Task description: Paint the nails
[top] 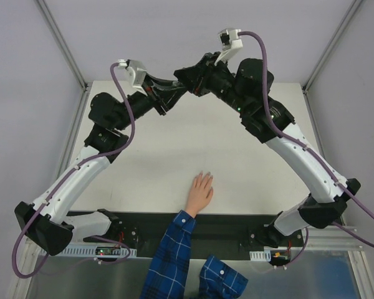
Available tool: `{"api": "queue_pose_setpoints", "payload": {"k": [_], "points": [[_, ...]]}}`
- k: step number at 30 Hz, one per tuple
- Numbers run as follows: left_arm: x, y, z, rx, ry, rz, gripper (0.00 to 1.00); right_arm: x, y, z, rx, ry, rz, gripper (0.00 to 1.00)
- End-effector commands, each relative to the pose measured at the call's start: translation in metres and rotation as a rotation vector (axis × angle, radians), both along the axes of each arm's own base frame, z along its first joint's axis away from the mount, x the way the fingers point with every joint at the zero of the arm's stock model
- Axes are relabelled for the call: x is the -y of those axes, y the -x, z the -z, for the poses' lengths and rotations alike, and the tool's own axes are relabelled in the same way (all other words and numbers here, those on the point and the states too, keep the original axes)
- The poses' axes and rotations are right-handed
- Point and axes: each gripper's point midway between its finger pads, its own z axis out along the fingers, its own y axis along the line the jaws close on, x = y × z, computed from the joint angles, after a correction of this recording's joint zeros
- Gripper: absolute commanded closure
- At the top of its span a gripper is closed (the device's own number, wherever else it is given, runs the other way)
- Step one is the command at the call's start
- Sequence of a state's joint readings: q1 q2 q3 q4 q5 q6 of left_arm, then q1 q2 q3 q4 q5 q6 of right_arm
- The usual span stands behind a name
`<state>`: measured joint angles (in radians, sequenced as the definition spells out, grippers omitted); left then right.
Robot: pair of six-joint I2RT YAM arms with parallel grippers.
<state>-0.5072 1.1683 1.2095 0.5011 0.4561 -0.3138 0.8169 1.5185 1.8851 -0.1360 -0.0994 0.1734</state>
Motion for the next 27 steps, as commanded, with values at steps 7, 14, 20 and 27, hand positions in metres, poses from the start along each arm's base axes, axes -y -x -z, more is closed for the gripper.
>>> {"api": "queue_pose_setpoints", "payload": {"k": [7, 14, 20, 27], "points": [[0.009, -0.058, 0.008, 0.078, -0.12, -0.291, 1.0, 0.014, 0.017, 0.066, -0.159, 0.404, 0.304, 1.0], [0.02, -0.012, 0.028, -0.01, -0.112, -0.085, 1.0, 0.039, 0.025, 0.014, -0.001, 0.333, 0.187, 0.55], [0.005, 0.037, 0.051, -0.076, -0.117, 0.016, 1.0, 0.054, 0.064, -0.003, 0.276, 0.261, -0.105, 0.01], [0.002, 0.091, 0.028, -0.139, 0.026, 0.295, 1.0, 0.036, 0.094, -0.013, 0.288, 0.073, -0.584, 0.03]]}}
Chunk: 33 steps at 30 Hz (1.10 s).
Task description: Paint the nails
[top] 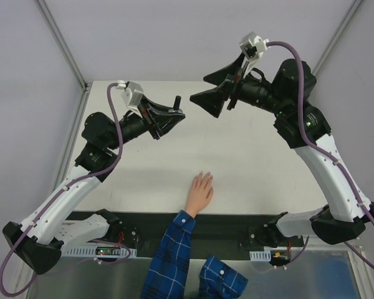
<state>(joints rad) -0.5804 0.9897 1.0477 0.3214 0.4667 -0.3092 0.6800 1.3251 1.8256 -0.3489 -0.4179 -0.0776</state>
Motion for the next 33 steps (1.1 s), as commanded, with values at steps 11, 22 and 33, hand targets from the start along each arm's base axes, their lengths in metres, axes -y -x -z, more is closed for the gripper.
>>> {"api": "queue_pose_setpoints", "payload": {"k": [11, 22, 33], "points": [[-0.003, 0.071, -0.051, 0.009, 0.225, 0.418, 1.0, -0.049, 0.042, -0.022, -0.141, -0.204, -0.73, 0.27], [-0.004, 0.067, -0.057, 0.01, 0.244, 0.436, 1.0, -0.058, 0.047, -0.013, -0.194, -0.234, -0.831, 0.4], [-0.01, 0.06, -0.07, 0.003, 0.275, 0.441, 1.0, -0.07, 0.057, -0.005, -0.204, -0.243, -0.899, 0.43]]}}
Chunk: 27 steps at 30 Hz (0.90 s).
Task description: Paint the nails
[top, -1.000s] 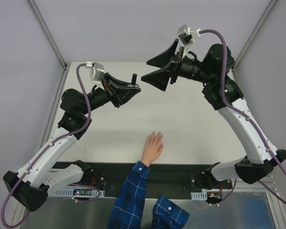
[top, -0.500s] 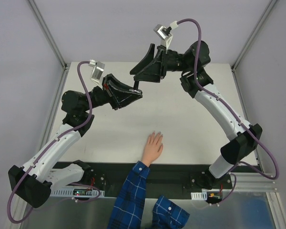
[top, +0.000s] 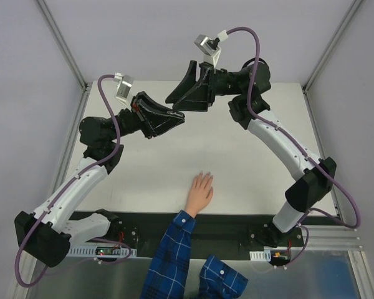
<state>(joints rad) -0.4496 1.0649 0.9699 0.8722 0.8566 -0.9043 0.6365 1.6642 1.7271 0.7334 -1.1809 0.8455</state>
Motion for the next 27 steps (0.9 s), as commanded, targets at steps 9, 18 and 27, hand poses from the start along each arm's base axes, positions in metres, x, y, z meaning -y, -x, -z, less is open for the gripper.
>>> {"api": "queue_pose_setpoints", "payload": {"k": [9, 18, 27], "points": [[-0.012, 0.014, -0.037, 0.113, 0.053, 0.014, 1.0, -0.006, 0.011, -0.004, 0.054, -0.058, -0.066, 0.72], [-0.022, -0.028, -0.038, 0.148, -0.009, -0.253, 1.0, -0.006, -0.006, 0.026, 0.008, 0.024, 0.106, 0.99], [-0.026, -0.086, -0.032, 0.231, -0.106, -0.542, 1.0, 0.052, -0.086, 0.089, 0.045, 0.645, 1.193, 0.99]]}}
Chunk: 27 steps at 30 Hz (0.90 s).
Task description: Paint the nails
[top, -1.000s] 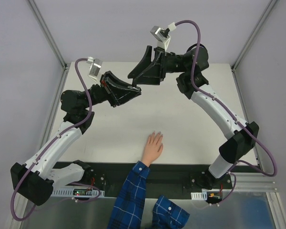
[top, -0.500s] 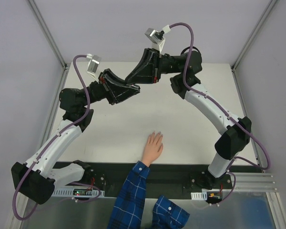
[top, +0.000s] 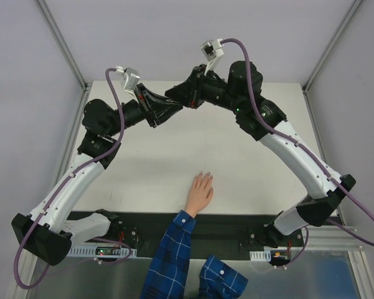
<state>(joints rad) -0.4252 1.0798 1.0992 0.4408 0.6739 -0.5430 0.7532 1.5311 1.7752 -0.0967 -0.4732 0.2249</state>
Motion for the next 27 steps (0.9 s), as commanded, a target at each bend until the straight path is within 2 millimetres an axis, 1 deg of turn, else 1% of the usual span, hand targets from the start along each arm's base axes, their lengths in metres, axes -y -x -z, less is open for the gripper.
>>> {"api": "queue_pose_setpoints", "payload": {"k": [1, 2, 3, 4, 5, 7, 8, 9, 10, 11, 12, 13, 14, 15, 16, 17, 18, 19, 20, 21, 22, 23, 24, 25, 26, 27], "points": [[-0.017, -0.036, -0.048, 0.232, 0.017, -0.269, 1.0, 0.086, -0.028, 0.05, -0.03, 0.472, 0.693, 1.0], [-0.016, -0.039, -0.048, 0.235, 0.016, -0.286, 1.0, 0.068, -0.012, 0.047, 0.011, 0.492, 0.661, 1.0], [-0.013, -0.043, -0.049, 0.235, 0.015, -0.292, 1.0, 0.057, -0.012, 0.026, 0.049, 0.469, 0.663, 1.0], [-0.014, -0.049, -0.05, 0.225, 0.023, -0.32, 1.0, 0.064, -0.014, 0.031, 0.063, 0.541, 0.711, 0.99], [-0.014, -0.051, -0.051, 0.22, 0.027, -0.323, 1.0, 0.063, -0.011, 0.022, 0.083, 0.541, 0.719, 0.99], [-0.012, -0.051, -0.051, 0.216, 0.03, -0.324, 1.0, 0.062, -0.009, 0.016, 0.086, 0.519, 0.719, 0.99], [-0.012, -0.052, -0.05, 0.21, 0.031, -0.326, 1.0, 0.062, -0.009, 0.013, 0.091, 0.507, 0.712, 0.95], [-0.011, -0.049, -0.05, 0.199, 0.04, -0.315, 1.0, 0.061, -0.008, 0.011, 0.105, 0.498, 0.698, 0.84], [-0.011, -0.047, -0.049, 0.198, 0.039, -0.305, 1.0, 0.052, -0.002, 0.006, 0.148, 0.479, 0.623, 0.72], [-0.008, -0.041, -0.049, 0.2, 0.034, -0.276, 1.0, 0.049, 0.001, 0.001, 0.182, 0.473, 0.573, 0.53], [-0.009, -0.036, -0.048, 0.192, 0.028, -0.266, 1.0, 0.05, 0.002, -0.003, 0.238, 0.491, 0.527, 0.47], [-0.009, -0.031, -0.046, 0.189, 0.02, -0.251, 1.0, 0.05, 0.004, -0.007, 0.253, 0.477, 0.468, 0.4], [-0.007, -0.025, -0.043, 0.189, 0.004, -0.223, 1.0, 0.058, 0.011, -0.018, 0.272, 0.448, 0.429, 0.29], [-0.008, -0.017, -0.043, 0.189, -0.001, -0.205, 1.0, 0.052, 0.026, -0.024, 0.307, 0.413, 0.297, 0.22], [-0.008, -0.013, -0.037, 0.173, -0.015, -0.188, 1.0, 0.058, 0.022, -0.021, 0.311, 0.408, 0.263, 0.16], [-0.008, -0.007, -0.035, 0.161, -0.013, -0.167, 1.0, 0.062, 0.035, -0.032, 0.339, 0.363, 0.186, 0.05], [-0.007, 0.006, -0.031, 0.16, -0.015, -0.117, 1.0, 0.054, 0.059, -0.037, 0.366, 0.303, 0.013, 0.0], [-0.007, 0.012, -0.031, 0.158, -0.009, -0.093, 1.0, 0.06, 0.057, -0.038, 0.387, 0.285, -0.028, 0.03], [-0.006, 0.019, -0.026, 0.127, 0.0, -0.054, 1.0, 0.06, 0.062, -0.033, 0.379, 0.27, -0.088, 0.03], [-0.004, 0.034, -0.028, 0.141, 0.005, 0.014, 1.0, 0.058, 0.078, -0.043, 0.411, 0.202, -0.189, 0.04], [-0.003, 0.044, -0.033, 0.161, 0.021, 0.058, 1.0, 0.062, 0.074, -0.045, 0.387, 0.171, -0.197, 0.04], [-0.002, 0.053, -0.031, 0.135, 0.036, 0.101, 1.0, 0.061, 0.074, -0.037, 0.358, 0.156, -0.225, 0.04], [0.0, 0.063, -0.03, 0.136, 0.032, 0.159, 1.0, 0.06, 0.076, -0.053, 0.407, 0.076, -0.271, 0.04], [0.0, 0.069, -0.031, 0.123, 0.052, 0.19, 1.0, 0.059, 0.081, -0.057, 0.343, 0.024, -0.304, 0.04], [-0.001, 0.074, -0.032, 0.127, 0.063, 0.206, 1.0, 0.055, 0.079, -0.05, 0.289, -0.005, -0.338, 0.03], [-0.001, 0.079, -0.033, 0.129, 0.069, 0.222, 1.0, 0.053, 0.084, -0.066, 0.356, -0.073, -0.401, 0.03]]}}
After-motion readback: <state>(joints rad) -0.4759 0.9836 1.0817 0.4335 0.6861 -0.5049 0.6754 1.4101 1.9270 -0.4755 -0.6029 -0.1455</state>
